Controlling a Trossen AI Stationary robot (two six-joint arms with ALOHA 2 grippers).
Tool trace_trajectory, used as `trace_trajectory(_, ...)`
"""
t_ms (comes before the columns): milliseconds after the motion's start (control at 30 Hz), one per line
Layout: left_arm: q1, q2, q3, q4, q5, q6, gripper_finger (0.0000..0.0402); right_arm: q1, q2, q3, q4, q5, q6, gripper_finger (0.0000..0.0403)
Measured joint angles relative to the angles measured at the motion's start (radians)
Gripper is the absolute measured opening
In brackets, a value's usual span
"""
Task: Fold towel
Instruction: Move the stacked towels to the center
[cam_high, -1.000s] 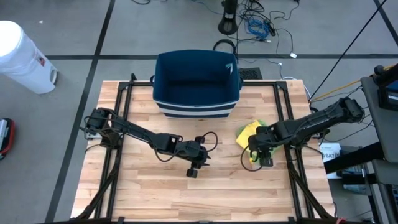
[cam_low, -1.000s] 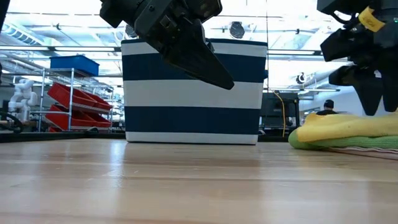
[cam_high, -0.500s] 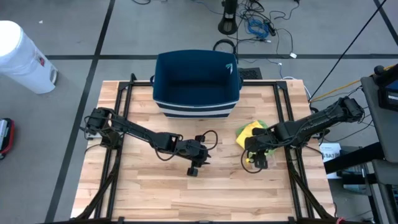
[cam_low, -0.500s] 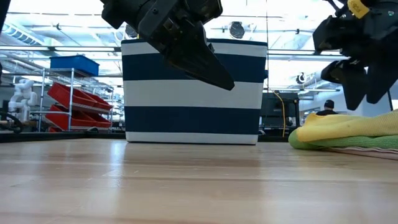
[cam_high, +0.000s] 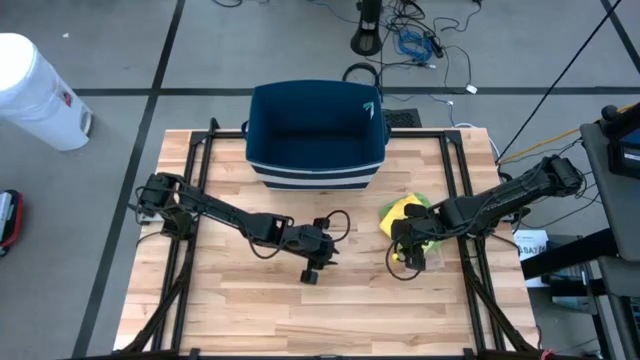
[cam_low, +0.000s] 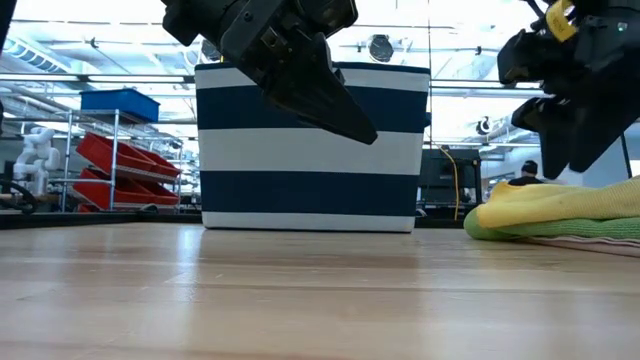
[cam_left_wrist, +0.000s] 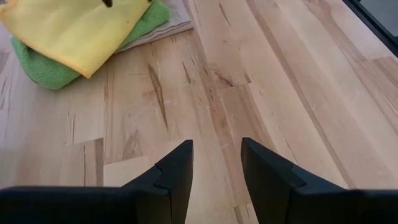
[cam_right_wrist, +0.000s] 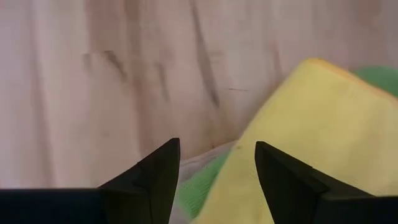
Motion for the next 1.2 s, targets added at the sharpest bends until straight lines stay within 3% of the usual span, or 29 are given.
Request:
trace_trajectory(200, 0.000, 0.000, 0.000, 0.006, 0.000, 0.004, 0.0142, 0.015, 0.088, 0.000, 0.001, 0.094, 0.046, 0.0197)
trace_trajectory(600, 0.000, 0.000, 0.000, 0.006, 0.000, 0.004, 0.0142, 0.016, 0.338, 0.004, 0.051, 0.130, 0.132, 0.0197)
trace_trajectory(833, 0.000, 0.000, 0.000, 0.006, 0.000, 0.007, 0.0142, 0.018, 0.393, 0.009, 0.021, 0.163, 0.172, 0.0191)
trace_trajectory(967, 0.000, 0.000, 0.000, 0.006, 0.000, 0.007, 0.0142, 0.017, 0.391, 0.006, 0.009, 0.177, 0.175, 0.0150)
trace_trajectory(1200, 0.000, 0.000, 0.000, 0.005, 0.000, 0.007, 0.0142, 0.015, 0.393, 0.003, -0.036, 0.199, 0.170, 0.0024)
